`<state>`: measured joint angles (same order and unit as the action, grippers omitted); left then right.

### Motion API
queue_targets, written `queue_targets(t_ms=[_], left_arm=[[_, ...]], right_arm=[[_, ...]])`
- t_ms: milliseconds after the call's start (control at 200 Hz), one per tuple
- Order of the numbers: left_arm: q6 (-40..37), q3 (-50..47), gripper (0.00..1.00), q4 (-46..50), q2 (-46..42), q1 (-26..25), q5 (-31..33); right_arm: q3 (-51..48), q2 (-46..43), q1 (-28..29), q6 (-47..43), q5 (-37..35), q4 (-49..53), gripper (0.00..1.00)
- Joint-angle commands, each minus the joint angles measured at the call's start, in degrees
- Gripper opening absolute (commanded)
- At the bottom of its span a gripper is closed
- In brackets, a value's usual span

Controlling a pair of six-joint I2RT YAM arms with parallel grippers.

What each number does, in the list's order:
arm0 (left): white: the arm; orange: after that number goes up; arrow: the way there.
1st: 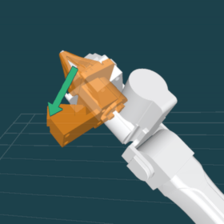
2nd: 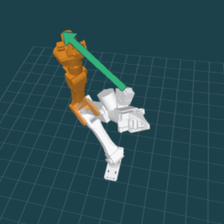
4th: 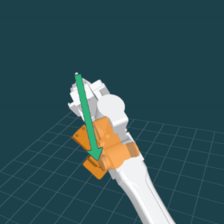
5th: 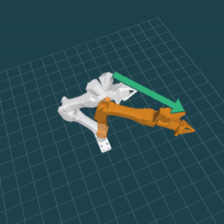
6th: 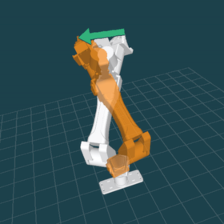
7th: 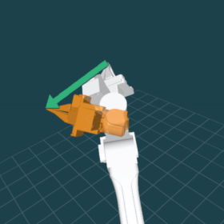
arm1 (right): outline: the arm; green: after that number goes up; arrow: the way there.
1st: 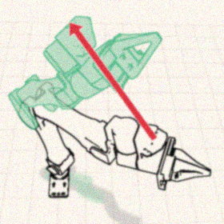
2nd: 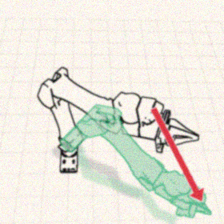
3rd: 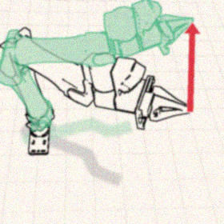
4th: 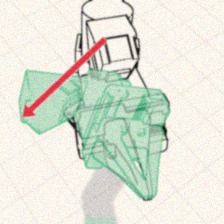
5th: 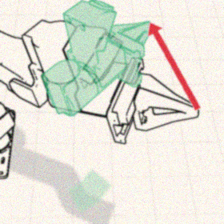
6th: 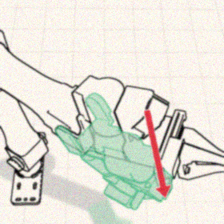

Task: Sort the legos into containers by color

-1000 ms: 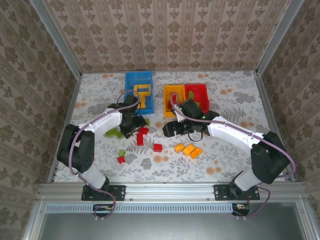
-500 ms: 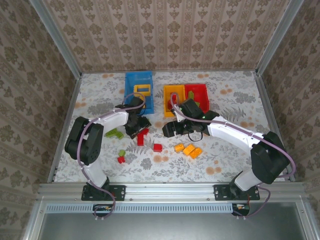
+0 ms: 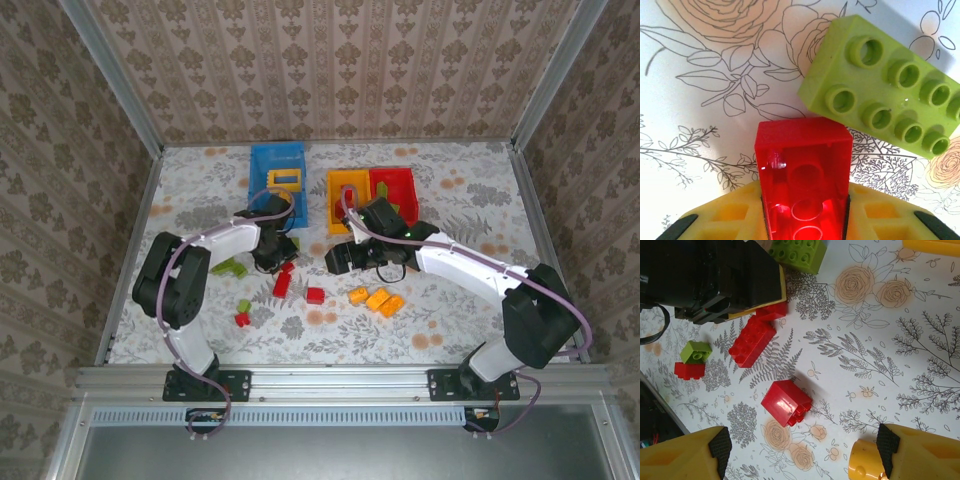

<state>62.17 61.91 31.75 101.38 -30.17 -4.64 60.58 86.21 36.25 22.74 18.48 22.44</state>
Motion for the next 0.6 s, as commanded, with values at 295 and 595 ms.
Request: queue_targets(t_ms=[295, 595], left_arm=[[-9.88, 10.66, 0.24, 14.68, -12.83, -7.19, 9.96], [-23.53, 37.70, 0.24, 11.35, 6.26, -11.90, 5.67]], right_arm=[[-1.86, -15.53, -14.56, 11.61, -7.67, -5.21, 0.79], [1.50, -8.31, -19.83, 21.02, -3.06, -9.12, 0.77]])
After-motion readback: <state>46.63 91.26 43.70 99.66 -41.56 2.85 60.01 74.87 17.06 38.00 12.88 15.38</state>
